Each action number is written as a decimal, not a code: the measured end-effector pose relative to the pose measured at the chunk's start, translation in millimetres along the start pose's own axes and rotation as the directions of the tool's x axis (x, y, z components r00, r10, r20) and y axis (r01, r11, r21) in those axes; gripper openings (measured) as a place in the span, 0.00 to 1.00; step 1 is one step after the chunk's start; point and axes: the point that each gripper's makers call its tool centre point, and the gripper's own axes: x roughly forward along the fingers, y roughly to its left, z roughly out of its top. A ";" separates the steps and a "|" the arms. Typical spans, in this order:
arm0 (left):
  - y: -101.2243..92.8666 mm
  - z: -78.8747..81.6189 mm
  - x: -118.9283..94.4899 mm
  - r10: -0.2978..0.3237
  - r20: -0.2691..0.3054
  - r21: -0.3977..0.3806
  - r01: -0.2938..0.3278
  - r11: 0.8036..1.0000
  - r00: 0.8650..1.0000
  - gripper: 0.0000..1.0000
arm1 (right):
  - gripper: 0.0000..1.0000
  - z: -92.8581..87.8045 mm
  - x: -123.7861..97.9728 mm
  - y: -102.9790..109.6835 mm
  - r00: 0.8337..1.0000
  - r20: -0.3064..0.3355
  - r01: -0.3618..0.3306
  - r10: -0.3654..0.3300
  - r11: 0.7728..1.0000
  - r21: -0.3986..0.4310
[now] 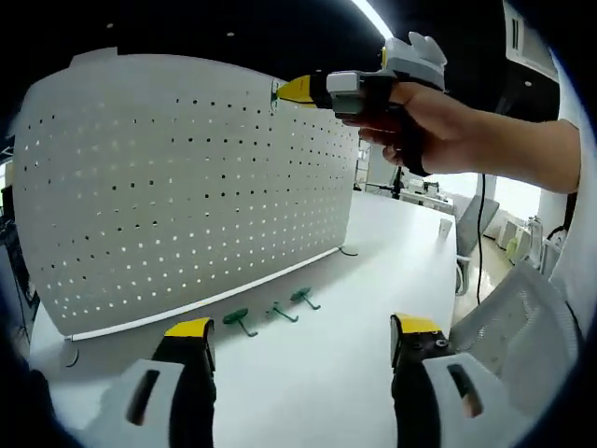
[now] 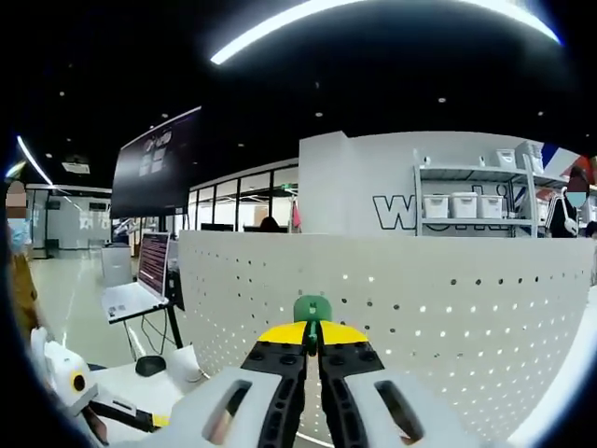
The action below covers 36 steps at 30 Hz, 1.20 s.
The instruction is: Insert the hook assembly into the mounting plate slot until the hook locks in place.
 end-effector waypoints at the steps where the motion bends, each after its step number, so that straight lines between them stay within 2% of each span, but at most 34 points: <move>1: 0.0 -1.8 -1.0 0.001 -0.005 0.002 -0.001 1.000 1.000 0.79 | 0.01 0.2 2.1 -0.1 1.000 -0.001 0.003 -0.003 1.000 -0.002; 15: 1.0 -20.4 -12.9 0.017 -0.054 0.003 -0.017 1.000 0.998 0.79 | 0.01 10.4 29.5 0.1 0.998 0.022 0.052 -0.052 0.999 0.003; 25: 1.7 -27.9 -14.0 0.024 -0.073 0.001 -0.024 1.000 0.997 0.79 | 0.01 12.0 44.0 6.8 0.996 0.048 0.076 -0.076 0.997 0.013; 36: 3.9 -31.1 -14.1 0.031 -0.075 -0.003 -0.031 1.000 0.997 0.78 | 0.01 15.0 62.0 14.5 0.993 0.069 0.095 -0.094 0.995 -0.014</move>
